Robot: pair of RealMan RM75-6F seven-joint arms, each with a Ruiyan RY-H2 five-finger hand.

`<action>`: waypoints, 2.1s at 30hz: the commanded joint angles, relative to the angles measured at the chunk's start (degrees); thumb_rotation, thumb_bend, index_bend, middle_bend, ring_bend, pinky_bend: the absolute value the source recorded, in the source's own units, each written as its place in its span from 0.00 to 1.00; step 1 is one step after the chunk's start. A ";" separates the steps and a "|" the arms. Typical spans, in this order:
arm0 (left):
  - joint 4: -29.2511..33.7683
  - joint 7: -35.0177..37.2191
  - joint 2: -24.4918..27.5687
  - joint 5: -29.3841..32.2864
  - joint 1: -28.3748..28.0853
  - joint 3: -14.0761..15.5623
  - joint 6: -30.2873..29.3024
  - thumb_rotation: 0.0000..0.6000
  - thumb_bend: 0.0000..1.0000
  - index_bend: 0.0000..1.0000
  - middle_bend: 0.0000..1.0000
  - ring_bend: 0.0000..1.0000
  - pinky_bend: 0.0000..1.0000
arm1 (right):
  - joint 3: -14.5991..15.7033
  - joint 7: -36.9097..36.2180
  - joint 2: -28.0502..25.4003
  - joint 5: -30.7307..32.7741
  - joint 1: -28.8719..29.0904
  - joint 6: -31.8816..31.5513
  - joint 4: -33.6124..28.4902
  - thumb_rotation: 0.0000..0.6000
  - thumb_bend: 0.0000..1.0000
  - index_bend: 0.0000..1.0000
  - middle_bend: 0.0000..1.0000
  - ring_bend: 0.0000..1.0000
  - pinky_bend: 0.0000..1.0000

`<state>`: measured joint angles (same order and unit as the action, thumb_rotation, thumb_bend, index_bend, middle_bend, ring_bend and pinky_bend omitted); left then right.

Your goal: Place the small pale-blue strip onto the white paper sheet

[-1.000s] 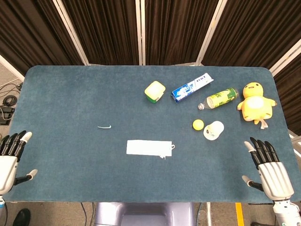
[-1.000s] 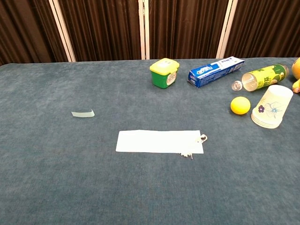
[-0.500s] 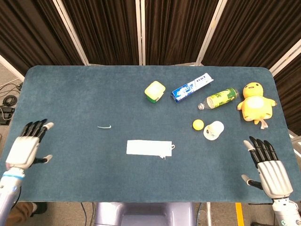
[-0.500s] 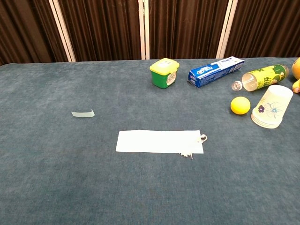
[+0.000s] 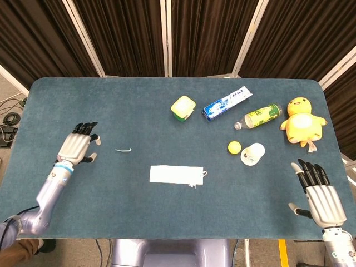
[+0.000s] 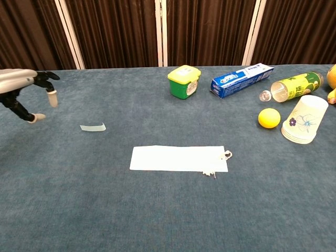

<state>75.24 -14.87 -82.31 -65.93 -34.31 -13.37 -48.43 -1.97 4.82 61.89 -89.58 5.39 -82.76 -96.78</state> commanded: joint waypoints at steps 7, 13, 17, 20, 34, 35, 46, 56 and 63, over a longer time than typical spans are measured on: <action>-7.09 -1.44 -6.63 3.89 -4.99 0.00 4.75 1.00 0.37 0.45 0.00 0.00 0.00 | -0.53 0.08 0.42 1.89 0.54 1.24 0.97 1.00 0.00 0.00 0.00 0.00 0.00; -12.50 -1.01 -10.98 5.75 -7.55 0.29 7.05 1.00 0.39 0.45 0.00 0.00 0.00 | -0.69 -0.02 0.43 2.78 0.66 1.64 1.39 1.00 0.00 0.01 0.00 0.00 0.00; -15.11 -0.81 -12.95 6.16 -8.71 0.66 7.93 1.00 0.41 0.45 0.00 0.00 0.00 | -0.81 -0.23 0.44 3.49 0.76 2.04 1.76 1.00 0.00 0.01 0.00 0.00 0.00; -16.79 -0.55 -14.31 6.52 -9.52 0.75 8.42 1.00 0.43 0.45 0.00 0.00 0.00 | -0.94 -0.57 0.38 3.91 0.80 2.16 1.94 1.00 0.00 0.01 0.00 0.00 0.00; -19.06 0.12 -17.07 7.18 -10.73 1.16 7.75 1.00 0.48 0.59 0.00 0.00 0.00 | -1.05 -1.37 0.11 4.68 0.94 2.52 2.36 1.00 0.00 0.03 0.00 0.00 0.00; -19.03 0.17 -17.08 7.16 -10.71 1.19 7.66 1.00 0.48 0.60 0.00 0.00 0.00 | -1.05 -1.42 0.08 4.67 0.93 2.50 2.34 1.00 0.00 0.03 0.00 0.00 0.00; -13.02 1.69 -14.62 2.92 -10.34 1.98 3.69 1.00 0.48 0.64 0.00 0.00 0.00 | -0.84 -1.15 -0.02 4.46 0.85 2.27 2.06 1.00 0.00 0.03 0.00 0.00 0.00; -5.33 -1.32 -14.67 1.46 -13.58 2.19 4.55 1.00 0.47 0.63 0.00 0.00 0.00 | -0.84 -1.21 -0.17 4.51 0.80 2.09 1.92 1.00 0.00 0.03 0.00 0.00 0.00; -4.65 -5.72 -17.62 2.72 -17.00 2.08 6.31 1.00 0.48 0.63 0.00 0.00 0.00 | -1.02 -1.66 -0.38 4.94 0.72 2.01 2.08 1.00 0.00 0.04 0.00 0.00 0.00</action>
<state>70.66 -19.68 -99.15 -63.51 -50.52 -11.30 -42.65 -2.98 3.18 61.53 -84.66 6.11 -80.76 -94.73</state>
